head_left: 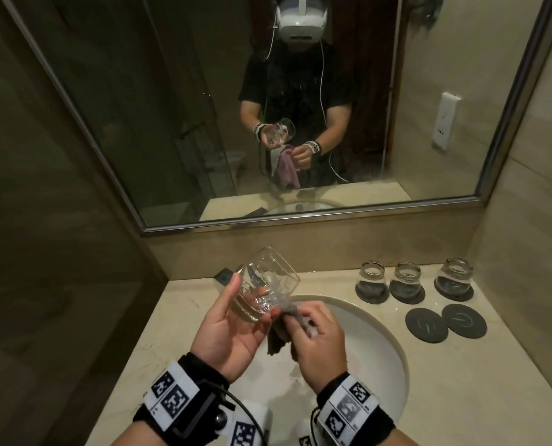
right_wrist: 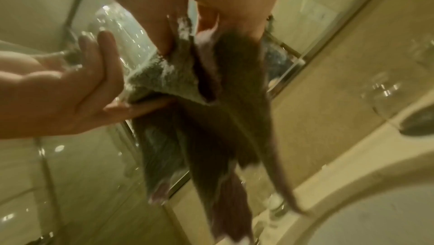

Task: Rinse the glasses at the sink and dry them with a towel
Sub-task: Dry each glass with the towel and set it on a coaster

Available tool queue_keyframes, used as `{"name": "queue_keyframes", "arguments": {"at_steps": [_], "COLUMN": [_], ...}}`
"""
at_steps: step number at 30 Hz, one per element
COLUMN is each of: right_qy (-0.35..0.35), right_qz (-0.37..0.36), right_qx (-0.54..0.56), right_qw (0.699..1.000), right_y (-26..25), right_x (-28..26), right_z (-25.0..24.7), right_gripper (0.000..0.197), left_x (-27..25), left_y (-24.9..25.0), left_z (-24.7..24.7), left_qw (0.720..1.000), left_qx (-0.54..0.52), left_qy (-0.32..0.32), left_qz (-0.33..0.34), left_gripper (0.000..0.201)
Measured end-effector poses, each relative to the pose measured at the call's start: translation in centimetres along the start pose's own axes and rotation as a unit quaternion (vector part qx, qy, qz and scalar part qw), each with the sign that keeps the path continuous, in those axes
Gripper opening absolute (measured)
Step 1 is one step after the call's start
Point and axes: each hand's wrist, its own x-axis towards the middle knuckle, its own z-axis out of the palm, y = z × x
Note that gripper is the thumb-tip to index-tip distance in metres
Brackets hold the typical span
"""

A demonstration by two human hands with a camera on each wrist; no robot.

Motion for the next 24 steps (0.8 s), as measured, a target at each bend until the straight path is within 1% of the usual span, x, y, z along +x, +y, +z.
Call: {"name": "queue_keyframes", "arguments": {"at_steps": [1, 3, 5, 6, 7, 8, 9, 10, 11, 12, 13, 14, 15, 18, 19, 20, 21, 22, 23, 24], "right_qy": [0.009, 0.023, 0.017, 0.004, -0.014, -0.046, -0.073, -0.087, -0.094, -0.096, -0.1, -0.101, -0.101, -0.129, -0.127, -0.129, -0.132, -0.155, -0.18, -0.202], "right_qz": [-0.016, -0.073, -0.132, -0.137, -0.114, -0.049, 0.056, 0.171, 0.279, 0.368, 0.437, 0.475, 0.502, 0.519, 0.527, 0.53, 0.547, 0.558, 0.565, 0.558], "right_qx": [-0.004, -0.046, -0.09, -0.084, -0.054, 0.022, 0.14, 0.273, 0.395, 0.482, 0.536, 0.564, 0.567, 0.538, 0.531, 0.519, 0.511, 0.499, 0.476, 0.46], "right_qw": [1.0, 0.996, 0.987, 0.987, 0.992, 0.997, 0.986, 0.943, 0.87, 0.789, 0.715, 0.668, 0.645, 0.651, 0.651, 0.658, 0.65, 0.645, 0.65, 0.66], "right_y": [0.0, -0.5, -0.9, -1.1, -1.5, -2.0, -2.4, -2.6, -2.5, -2.3, -2.1, -1.5, -1.1, -0.3, -0.2, -0.1, 0.1, 0.3, 0.5, 1.2], "right_x": [0.2, 0.7, 1.2, 1.3, 1.4, 1.5, 1.7, 1.8, 1.9, 1.9, 1.6, 1.4, 1.1, 0.6, 0.6, 0.6, 0.6, 0.6, 0.5, 0.2], "right_z": [-0.3, -0.9, -1.5, -1.7, -1.8, -1.9, -2.0, -2.1, -2.2, -2.3, -2.4, -2.4, -2.3, -1.7, -1.7, -1.8, -1.8, -1.8, -1.9, -1.8], "right_gripper": [0.022, 0.025, 0.024, 0.023, 0.02, 0.016, 0.015, 0.013, 0.01, 0.022, 0.035, 0.043, 0.044, 0.046, 0.046, 0.044, 0.04, 0.032, 0.028, 0.035], "left_x": [0.0, 0.1, 0.1, 0.1, 0.2, 0.2, 0.2, 0.2, 0.1, 0.1, 0.0, 0.0, -0.1, -0.2, -0.3, -0.3, -0.4, -0.5, -0.6, -0.6], "left_y": [0.0, 0.0, 0.0, -0.1, -0.1, -0.2, -0.1, -0.1, 0.0, 0.1, 0.1, 0.1, 0.1, -0.3, -0.4, -0.6, -0.6, -0.7, -0.7, -0.7], "left_z": [-0.1, -0.3, -0.7, -0.8, -0.9, -1.0, -0.9, -0.8, -0.6, -0.4, -0.1, 0.1, 0.2, 0.5, 0.6, 0.7, 0.7, 0.8, 0.9, 0.9], "left_qw": [1.0, 1.0, 0.999, 0.999, 0.999, 0.999, 0.999, 0.999, 0.999, 0.998, 0.997, 0.996, 0.994, 0.984, 0.98, 0.977, 0.974, 0.973, 0.972, 0.971], "left_qx": [0.01, 0.021, 0.023, 0.022, 0.023, 0.026, 0.033, 0.04, 0.048, 0.058, 0.072, 0.09, 0.109, 0.175, 0.197, 0.213, 0.223, 0.23, 0.234, 0.237], "left_qy": [0.004, 0.015, 0.027, 0.029, 0.03, 0.03, 0.028, 0.027, 0.023, 0.017, 0.01, 0.002, -0.004, -0.014, -0.017, -0.018, -0.02, -0.021, -0.022, -0.021], "left_qz": [0.004, 0.01, 0.012, 0.011, 0.009, 0.008, 0.008, 0.008, 0.009, 0.012, 0.013, 0.012, 0.009, -0.008, -0.014, -0.018, -0.021, -0.023, -0.026, -0.029], "left_gripper": [0.055, 0.05, 0.049, 0.049, 0.048, 0.048, 0.049, 0.049, 0.048, 0.046, 0.044, 0.045, 0.048, 0.056, 0.054, 0.05, 0.046, 0.042, 0.04, 0.039]}}
